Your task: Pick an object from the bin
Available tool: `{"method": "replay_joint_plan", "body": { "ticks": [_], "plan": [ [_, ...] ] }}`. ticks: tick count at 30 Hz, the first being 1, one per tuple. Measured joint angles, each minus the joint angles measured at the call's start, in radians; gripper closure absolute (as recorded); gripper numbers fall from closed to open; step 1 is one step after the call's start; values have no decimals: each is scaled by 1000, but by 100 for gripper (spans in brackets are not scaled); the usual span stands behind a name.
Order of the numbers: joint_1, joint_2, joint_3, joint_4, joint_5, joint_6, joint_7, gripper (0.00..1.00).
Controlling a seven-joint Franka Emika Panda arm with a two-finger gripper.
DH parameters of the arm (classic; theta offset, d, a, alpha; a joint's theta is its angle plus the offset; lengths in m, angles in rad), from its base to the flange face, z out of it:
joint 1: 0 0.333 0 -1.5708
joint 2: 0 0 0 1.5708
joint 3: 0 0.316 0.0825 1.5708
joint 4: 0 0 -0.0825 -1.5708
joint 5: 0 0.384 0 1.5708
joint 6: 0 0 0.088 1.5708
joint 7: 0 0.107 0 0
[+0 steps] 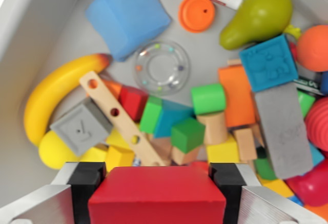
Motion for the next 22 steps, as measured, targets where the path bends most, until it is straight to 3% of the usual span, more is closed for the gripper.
{"method": "replay_joint_plan", "body": {
  "ticks": [22],
  "plan": [
    [0, -3, 0, 9, 1, -16, -1, 100]
  ]
}}
